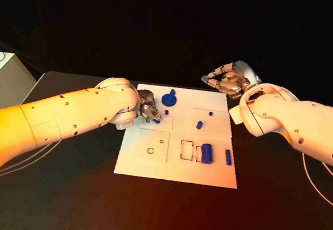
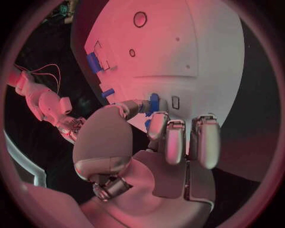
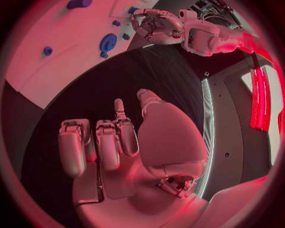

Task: Assemble the parts on the task board

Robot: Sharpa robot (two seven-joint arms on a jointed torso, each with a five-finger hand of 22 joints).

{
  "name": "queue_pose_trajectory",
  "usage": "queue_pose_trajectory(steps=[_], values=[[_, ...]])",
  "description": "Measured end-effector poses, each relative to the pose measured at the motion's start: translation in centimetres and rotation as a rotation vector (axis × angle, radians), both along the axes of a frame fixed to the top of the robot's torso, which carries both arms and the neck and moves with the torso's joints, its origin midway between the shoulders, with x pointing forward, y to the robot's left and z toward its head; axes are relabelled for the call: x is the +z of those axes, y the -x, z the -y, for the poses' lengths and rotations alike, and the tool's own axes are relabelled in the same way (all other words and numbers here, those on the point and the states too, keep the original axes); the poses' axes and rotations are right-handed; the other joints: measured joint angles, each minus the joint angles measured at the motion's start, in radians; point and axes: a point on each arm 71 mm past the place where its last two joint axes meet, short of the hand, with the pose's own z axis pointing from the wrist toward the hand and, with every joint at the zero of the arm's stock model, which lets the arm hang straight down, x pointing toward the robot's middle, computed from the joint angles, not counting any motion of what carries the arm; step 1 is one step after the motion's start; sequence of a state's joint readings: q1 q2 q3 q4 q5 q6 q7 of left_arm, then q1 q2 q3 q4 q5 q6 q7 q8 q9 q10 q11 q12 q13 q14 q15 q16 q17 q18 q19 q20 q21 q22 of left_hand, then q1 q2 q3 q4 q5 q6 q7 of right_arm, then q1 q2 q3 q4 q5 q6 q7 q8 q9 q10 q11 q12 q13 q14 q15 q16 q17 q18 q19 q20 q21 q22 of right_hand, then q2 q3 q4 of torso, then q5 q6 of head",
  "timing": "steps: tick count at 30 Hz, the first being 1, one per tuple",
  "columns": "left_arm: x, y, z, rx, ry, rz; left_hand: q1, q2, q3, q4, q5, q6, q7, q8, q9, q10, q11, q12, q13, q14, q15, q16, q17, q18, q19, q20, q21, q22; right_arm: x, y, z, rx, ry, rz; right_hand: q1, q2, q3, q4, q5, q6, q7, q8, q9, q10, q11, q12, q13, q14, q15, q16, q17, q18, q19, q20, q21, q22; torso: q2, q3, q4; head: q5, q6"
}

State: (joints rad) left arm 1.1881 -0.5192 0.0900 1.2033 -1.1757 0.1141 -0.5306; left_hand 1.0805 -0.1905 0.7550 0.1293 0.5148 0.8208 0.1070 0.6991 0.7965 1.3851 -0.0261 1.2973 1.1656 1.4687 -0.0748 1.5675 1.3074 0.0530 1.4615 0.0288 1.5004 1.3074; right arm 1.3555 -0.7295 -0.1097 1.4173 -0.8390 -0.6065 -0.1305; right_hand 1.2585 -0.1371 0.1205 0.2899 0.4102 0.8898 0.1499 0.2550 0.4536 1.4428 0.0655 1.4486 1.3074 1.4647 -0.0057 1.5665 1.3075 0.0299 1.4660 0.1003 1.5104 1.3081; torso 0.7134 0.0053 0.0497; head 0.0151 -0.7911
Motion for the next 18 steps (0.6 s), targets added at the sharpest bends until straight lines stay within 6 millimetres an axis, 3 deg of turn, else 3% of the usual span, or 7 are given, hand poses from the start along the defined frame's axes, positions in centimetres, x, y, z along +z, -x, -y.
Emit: queue_pose_trajectory(steps=[11, 18], values=[[0.02, -0.20, 0.15, -0.006, -0.008, -0.010, -0.007, 0.007, -0.002, -0.002, 0.000, 0.007, 0.007, -0.001, 0.001, 0.011, -0.008, 0.000, 0.007, -0.003, -0.003, 0.000, 0.000, 0.000, 0.000, 0.000, 0.000, 0.000, 0.00, 0.01, 0.03, 0.000, 0.000, 0.000, 0.000, 0.000, 0.000, 0.000, 0.000, 0.000, 0.000, 0.000, 0.000, 0.000, 0.000, 0.000, 0.000, 0.000, 0.000, 0.000, 0.000, 0.000, 0.000, 0.000, 0.000, 0.000, 0.000, -0.0004, 0.0003, 0.000, -0.003], [0.02, -0.41, 0.35, -0.008, -0.012, -0.016, -0.016, 0.006, -0.004, -0.004, 0.000, 0.015, 0.007, 0.007, 0.028, 0.016, -0.010, 0.000, 0.011, -0.004, -0.004, 0.000, 0.000, 0.000, 0.000, 0.000, 0.000, 0.000, -0.01, 0.01, 0.04, -0.001, 0.000, -0.001, 0.000, 0.000, 0.000, 0.000, 0.000, 0.000, 0.000, 0.000, 0.000, 0.000, 0.000, 0.000, 0.000, 0.000, 0.000, 0.000, 0.000, 0.000, 0.000, 0.000, 0.000, 0.000, 0.000, -0.0006, 0.0000, -0.001, -0.003]])
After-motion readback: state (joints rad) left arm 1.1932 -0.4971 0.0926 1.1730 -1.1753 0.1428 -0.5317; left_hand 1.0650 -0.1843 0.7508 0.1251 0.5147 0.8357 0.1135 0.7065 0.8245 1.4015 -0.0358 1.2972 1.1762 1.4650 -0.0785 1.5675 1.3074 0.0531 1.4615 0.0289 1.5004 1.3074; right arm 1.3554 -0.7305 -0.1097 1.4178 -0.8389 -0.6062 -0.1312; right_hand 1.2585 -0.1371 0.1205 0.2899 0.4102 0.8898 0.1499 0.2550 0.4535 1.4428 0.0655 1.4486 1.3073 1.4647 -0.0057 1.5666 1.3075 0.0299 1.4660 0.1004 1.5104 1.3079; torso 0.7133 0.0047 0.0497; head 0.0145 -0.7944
